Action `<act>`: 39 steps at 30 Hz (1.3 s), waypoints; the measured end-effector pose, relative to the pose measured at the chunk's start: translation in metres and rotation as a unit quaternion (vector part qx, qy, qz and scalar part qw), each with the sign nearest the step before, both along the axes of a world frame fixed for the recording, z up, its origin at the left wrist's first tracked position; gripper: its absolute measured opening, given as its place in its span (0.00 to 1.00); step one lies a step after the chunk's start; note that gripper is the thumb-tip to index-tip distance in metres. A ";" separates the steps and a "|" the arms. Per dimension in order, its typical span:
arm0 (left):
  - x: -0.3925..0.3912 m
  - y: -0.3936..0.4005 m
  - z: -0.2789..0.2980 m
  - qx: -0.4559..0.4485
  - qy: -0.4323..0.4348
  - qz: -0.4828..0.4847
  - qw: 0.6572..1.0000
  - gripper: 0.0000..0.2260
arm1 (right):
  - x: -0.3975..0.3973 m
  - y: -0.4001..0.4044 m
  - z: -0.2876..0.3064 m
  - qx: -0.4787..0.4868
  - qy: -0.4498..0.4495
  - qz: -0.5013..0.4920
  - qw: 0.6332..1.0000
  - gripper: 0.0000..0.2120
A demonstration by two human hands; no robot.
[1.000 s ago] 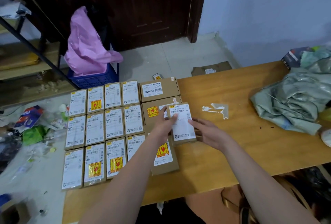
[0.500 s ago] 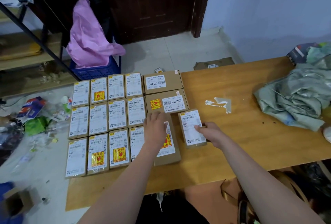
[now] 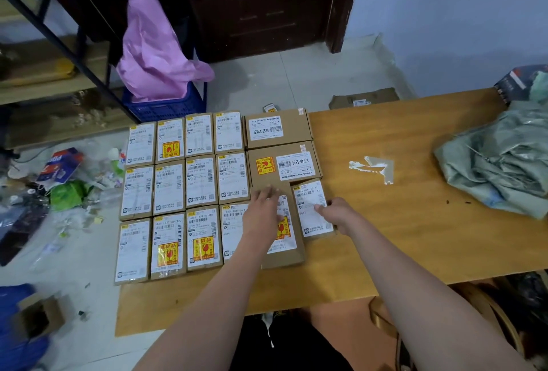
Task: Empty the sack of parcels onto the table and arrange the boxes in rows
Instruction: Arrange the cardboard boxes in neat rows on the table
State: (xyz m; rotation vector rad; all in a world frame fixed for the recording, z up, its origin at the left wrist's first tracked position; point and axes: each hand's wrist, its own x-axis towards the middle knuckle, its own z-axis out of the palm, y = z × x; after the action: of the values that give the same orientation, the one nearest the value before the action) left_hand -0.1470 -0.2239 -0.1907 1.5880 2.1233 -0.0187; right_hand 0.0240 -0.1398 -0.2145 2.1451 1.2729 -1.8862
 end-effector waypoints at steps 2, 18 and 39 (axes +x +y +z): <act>0.000 0.001 0.002 0.001 -0.002 0.002 1.000 0.30 | -0.001 0.003 0.000 -0.003 -0.009 0.008 1.000 0.18; -0.006 -0.003 -0.001 0.022 -0.033 0.001 0.999 0.30 | -0.013 0.003 -0.003 -0.001 -0.101 0.076 0.992 0.26; -0.018 0.003 -0.008 0.015 -0.026 -0.006 1.000 0.36 | -0.022 -0.003 0.004 0.069 -0.150 0.209 0.964 0.22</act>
State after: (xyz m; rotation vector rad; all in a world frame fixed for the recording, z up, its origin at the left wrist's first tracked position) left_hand -0.1653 -0.2212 -0.1987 1.6013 2.0845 0.0502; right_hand 0.0024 -0.1430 -0.2102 1.9208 1.6587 -1.2911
